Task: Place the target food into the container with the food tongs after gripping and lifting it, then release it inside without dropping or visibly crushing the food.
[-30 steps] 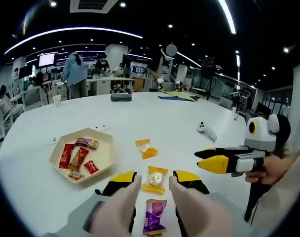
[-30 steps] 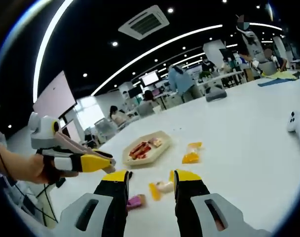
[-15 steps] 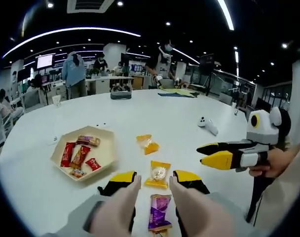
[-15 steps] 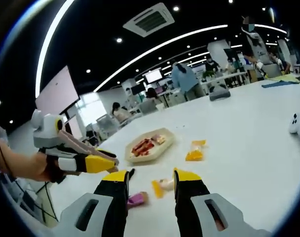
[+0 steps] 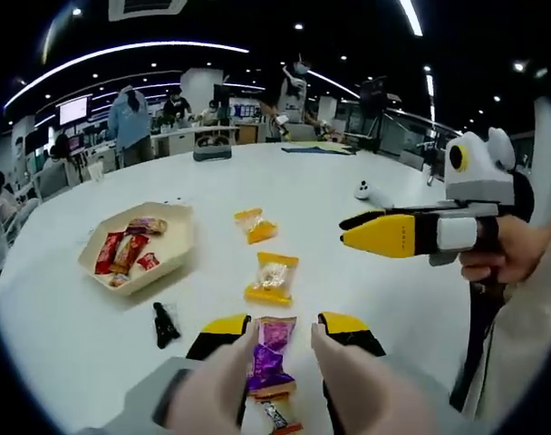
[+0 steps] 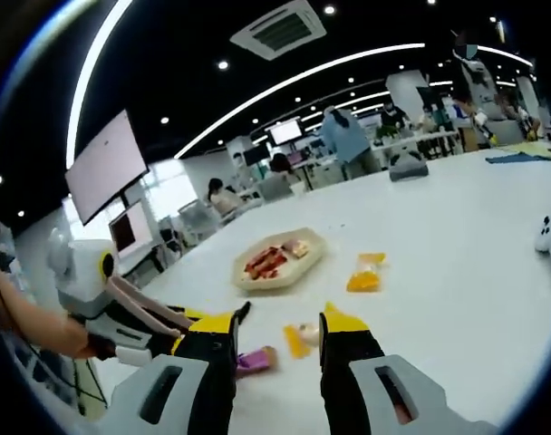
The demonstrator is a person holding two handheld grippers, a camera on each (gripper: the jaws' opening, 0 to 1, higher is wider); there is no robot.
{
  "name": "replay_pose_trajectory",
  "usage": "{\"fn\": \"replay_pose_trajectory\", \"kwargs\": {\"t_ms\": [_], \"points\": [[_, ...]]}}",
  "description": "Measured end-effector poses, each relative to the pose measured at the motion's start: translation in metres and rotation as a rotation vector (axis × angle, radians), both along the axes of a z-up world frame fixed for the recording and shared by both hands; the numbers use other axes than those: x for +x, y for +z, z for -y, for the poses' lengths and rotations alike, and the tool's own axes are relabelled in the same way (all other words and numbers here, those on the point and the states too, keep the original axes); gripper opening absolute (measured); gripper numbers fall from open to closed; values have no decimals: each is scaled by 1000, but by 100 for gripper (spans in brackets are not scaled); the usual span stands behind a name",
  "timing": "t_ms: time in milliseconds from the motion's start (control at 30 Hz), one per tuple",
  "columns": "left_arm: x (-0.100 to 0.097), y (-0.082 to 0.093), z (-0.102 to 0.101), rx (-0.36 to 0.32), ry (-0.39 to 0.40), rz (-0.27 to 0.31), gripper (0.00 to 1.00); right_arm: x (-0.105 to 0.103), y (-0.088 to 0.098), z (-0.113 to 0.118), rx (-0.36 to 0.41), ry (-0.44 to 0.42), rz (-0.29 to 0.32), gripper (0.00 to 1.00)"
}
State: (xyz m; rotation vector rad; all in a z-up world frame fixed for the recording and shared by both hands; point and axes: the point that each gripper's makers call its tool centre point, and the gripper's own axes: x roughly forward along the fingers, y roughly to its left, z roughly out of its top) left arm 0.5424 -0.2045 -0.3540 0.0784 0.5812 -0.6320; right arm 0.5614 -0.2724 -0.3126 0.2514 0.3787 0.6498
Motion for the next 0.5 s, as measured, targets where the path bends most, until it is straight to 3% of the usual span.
{"fn": "replay_pose_trajectory", "kwargs": {"t_ms": [100, 233, 500], "points": [[-1, -13, -1, 25, 2, -7, 28, -5, -3, -3, -4, 6, -1, 35], [0, -21, -3, 62, -2, -10, 28, 9, -7, 1, 3, -19, -9, 35], [1, -29, -8, 95, 7, -22, 27, 9, -8, -9, -8, -4, -10, 34]]}}
